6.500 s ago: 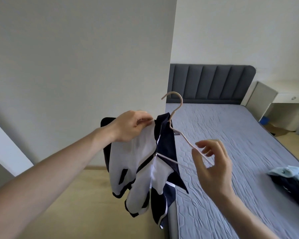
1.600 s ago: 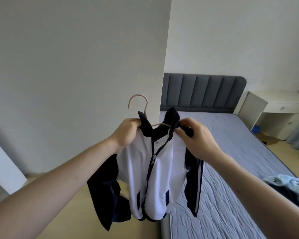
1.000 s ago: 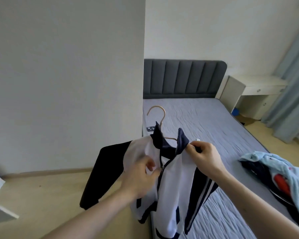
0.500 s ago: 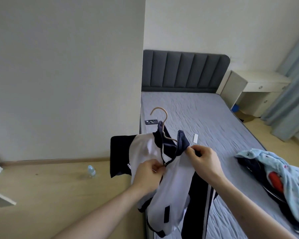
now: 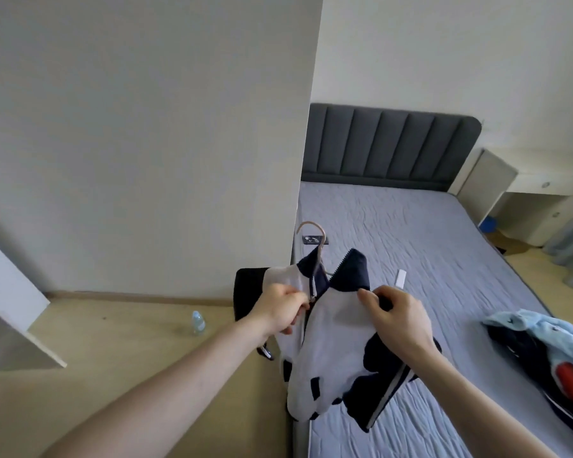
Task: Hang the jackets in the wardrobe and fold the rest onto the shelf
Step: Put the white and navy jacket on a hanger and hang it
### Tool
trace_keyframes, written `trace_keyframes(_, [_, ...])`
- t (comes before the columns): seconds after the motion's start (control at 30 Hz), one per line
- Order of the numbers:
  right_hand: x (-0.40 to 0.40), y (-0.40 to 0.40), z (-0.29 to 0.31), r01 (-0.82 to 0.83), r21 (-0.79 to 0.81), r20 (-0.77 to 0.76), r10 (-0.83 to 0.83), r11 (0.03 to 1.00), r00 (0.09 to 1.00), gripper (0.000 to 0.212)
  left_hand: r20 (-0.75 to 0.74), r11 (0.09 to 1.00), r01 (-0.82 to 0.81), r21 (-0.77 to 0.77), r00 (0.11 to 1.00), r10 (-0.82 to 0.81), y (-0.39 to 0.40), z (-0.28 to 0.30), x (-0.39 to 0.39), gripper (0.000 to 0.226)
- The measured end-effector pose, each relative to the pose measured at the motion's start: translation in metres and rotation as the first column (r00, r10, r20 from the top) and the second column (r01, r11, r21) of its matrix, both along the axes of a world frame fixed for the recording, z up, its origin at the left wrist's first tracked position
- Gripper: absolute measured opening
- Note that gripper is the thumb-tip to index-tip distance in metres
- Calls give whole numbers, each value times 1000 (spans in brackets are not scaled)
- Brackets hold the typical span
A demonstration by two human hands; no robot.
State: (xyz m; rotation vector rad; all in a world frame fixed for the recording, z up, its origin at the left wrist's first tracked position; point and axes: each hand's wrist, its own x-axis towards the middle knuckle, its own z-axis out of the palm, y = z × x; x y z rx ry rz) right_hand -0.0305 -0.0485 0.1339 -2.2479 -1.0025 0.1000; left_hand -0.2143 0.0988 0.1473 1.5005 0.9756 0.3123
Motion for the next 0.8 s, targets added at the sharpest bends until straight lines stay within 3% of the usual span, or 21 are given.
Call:
trace_keyframes(0.17, [-6,14,-7,-89,-18,-18,89,996,996,42,171,982,-187,-18,967,187,1,13,-2,20])
trace_keyframes(0.3, [-6,30,-4,-220,-48,-71,216,974,974,42,110,945,-305,-118,942,317,-3,2,-13,25])
trace_keyframes(0.4, [-12,43,-6,-301,-100,-66,295,948,953,36,140,923,-369,-112,913,382,-2,4,-26,19])
trace_keyframes(0.5, [-19,59,-4,-398,-71,-122,388,915,914,40,126,912,-402,-77,904,409,-6,-2,-51,28])
trace_keyframes(0.57, [-28,70,-3,-482,-58,-161,468,874,869,43,55,889,-456,38,890,454,-8,-11,-76,30])
trace_keyframes(0.67, [-48,84,-3,-591,-59,-196,571,804,797,44,-18,699,-495,516,810,587,-11,-20,-127,8])
trace_keyframes(0.73, [-64,95,-3,-650,-77,-206,625,756,753,42,-87,568,-350,745,794,602,-10,-22,-161,34])
trace_keyframes(0.8, [-86,108,0,-712,-100,-204,686,695,699,38,-220,575,-214,789,776,591,-4,-21,-190,38])
